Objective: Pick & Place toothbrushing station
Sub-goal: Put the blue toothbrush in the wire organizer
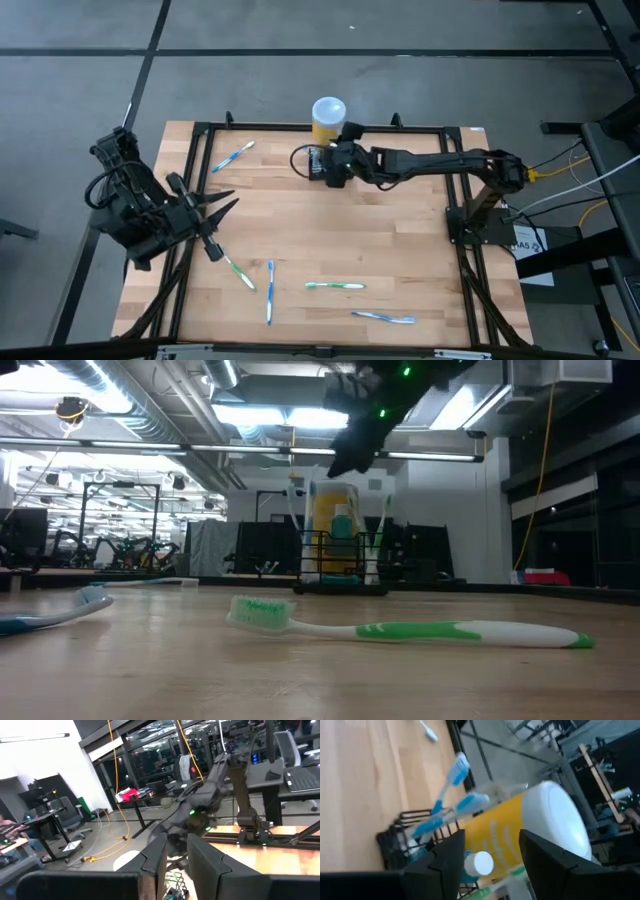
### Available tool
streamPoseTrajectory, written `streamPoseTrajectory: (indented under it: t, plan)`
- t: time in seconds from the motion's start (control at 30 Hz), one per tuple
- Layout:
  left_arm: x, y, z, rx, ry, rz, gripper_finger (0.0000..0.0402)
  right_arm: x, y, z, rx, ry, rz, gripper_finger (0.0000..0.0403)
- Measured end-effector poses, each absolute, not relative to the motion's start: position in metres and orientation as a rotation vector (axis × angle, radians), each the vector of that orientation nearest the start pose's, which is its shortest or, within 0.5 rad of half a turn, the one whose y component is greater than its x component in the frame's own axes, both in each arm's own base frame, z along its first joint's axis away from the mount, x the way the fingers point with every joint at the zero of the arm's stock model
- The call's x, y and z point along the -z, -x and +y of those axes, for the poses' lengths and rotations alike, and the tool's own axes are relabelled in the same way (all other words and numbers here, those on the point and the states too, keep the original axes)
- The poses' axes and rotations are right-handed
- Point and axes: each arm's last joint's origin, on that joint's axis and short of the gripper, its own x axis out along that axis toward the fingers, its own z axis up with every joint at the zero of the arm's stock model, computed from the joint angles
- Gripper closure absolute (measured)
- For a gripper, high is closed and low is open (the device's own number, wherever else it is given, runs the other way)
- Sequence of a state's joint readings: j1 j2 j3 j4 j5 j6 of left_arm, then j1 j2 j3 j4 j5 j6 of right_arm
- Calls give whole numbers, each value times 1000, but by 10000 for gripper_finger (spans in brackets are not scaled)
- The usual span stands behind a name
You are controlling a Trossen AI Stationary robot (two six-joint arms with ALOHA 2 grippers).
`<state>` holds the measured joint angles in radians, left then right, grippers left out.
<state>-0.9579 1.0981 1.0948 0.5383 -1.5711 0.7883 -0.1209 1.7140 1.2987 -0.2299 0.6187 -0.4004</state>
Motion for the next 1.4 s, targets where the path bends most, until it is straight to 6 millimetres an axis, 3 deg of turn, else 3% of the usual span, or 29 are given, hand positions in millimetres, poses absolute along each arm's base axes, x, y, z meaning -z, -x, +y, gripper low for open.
streamPoseTrajectory:
  t: [0.13,0.3,0.43,0.57,0.67,0.77,0.87,0.93,1.1,1.3,1.4]
  plan:
    - [-431,-147,-141,-659,-278,96,332,-294,-361,-42,618,527,697,218]
    - [-433,-161,-116,-793,-259,109,332,-343,-316,-12,621,392,577,225]
    - [-441,-163,-83,-938,-171,87,332,-376,-278,20,450,194,445,227]
    - [-447,-156,-55,-1030,-172,79,332,-388,-254,51,281,116,401,227]
    - [-441,-160,-57,-729,-351,-2,332,-393,-243,72,212,107,371,227]
    - [-434,-171,-66,-417,-301,-99,334,-392,-238,87,199,98,365,227]
    - [-432,-189,-63,-388,-272,-137,336,-392,-234,98,186,50,351,227]
    - [-427,-200,-53,-460,-250,-86,335,-392,-231,104,168,24,347,227]
    - [-392,-214,26,-679,-57,337,334,-393,-224,117,135,10,338,228]
    - [-347,-193,111,-937,139,764,333,-390,-211,137,67,-67,362,228]
    - [-333,-184,145,-956,249,863,328,-383,-198,151,32,-134,422,228]
